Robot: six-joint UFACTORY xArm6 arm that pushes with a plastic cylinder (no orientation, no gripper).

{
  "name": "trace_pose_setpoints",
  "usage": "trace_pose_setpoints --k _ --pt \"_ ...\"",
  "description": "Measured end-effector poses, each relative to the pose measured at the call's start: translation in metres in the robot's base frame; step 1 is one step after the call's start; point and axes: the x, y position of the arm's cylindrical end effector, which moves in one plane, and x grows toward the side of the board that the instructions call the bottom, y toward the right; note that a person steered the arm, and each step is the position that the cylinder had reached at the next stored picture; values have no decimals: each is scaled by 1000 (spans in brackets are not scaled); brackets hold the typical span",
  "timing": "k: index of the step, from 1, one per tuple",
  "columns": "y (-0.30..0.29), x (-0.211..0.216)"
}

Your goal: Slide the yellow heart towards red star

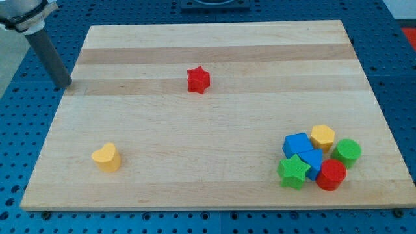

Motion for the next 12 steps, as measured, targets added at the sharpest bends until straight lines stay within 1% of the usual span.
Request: trace_pose_setpoints --k 1,2,3,4,5,6,7,8,9,11,12 --pt "0 3" --pt "8 43" --pt "24 115" --pt "34 166" --pt "34 166" --pt "57 181" --pt "121 181" --pt "149 181" --pt "152 181" --pt "208 180" --pt "223 172"
